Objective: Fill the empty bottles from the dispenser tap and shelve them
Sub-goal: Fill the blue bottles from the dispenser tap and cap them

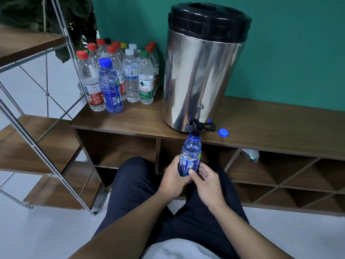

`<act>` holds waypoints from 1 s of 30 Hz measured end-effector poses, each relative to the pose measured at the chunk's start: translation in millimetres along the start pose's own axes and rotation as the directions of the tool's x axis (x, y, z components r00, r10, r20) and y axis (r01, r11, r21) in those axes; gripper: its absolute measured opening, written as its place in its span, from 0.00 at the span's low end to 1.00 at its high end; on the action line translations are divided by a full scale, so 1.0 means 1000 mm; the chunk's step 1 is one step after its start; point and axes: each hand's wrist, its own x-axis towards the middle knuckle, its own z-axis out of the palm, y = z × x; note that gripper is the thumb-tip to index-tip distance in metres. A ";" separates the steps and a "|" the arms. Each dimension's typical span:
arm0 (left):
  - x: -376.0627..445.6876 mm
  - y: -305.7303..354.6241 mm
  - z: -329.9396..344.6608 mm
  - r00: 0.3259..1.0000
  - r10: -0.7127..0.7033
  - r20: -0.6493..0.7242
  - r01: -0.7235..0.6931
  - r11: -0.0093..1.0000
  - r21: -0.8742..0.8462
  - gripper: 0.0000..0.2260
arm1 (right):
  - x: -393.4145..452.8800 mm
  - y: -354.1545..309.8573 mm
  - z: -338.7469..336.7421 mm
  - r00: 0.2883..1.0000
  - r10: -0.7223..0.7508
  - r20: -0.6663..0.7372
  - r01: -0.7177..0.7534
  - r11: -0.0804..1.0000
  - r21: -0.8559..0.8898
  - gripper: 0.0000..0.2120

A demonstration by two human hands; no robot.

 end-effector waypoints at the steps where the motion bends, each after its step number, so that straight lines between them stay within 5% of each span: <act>1: 0.001 -0.001 0.000 1.000 -0.002 -0.002 0.002 1.000 -0.004 0.30 | 0.002 0.000 -0.003 1.000 0.001 0.018 -0.001 1.000 -0.029 0.18; 6: 0.005 -0.005 -0.003 1.000 -0.009 -0.024 0.009 1.000 0.010 0.34 | 0.025 -0.017 -0.029 1.000 0.025 0.003 -0.024 0.995 -0.093 0.21; 11: 0.007 -0.006 -0.006 1.000 -0.021 -0.009 0.021 1.000 0.007 0.37 | 0.051 -0.079 -0.052 0.990 -0.113 -0.087 0.107 0.992 -0.072 0.13; 16: 0.006 -0.003 -0.008 1.000 -0.026 -0.016 0.027 1.000 0.017 0.38 | 0.065 -0.128 -0.046 0.982 -0.173 -0.074 0.156 0.968 -0.196 0.20; 20: 0.007 -0.004 -0.009 0.999 -0.024 -0.033 0.024 0.999 0.025 0.38 | 0.067 -0.148 -0.035 0.995 -0.098 0.007 0.096 0.960 -0.261 0.13; 30: 0.008 -0.003 -0.011 0.998 -0.009 -0.061 0.009 1.000 -0.001 0.37 | 0.081 -0.149 -0.023 0.992 0.114 0.052 -0.114 0.993 0.002 0.08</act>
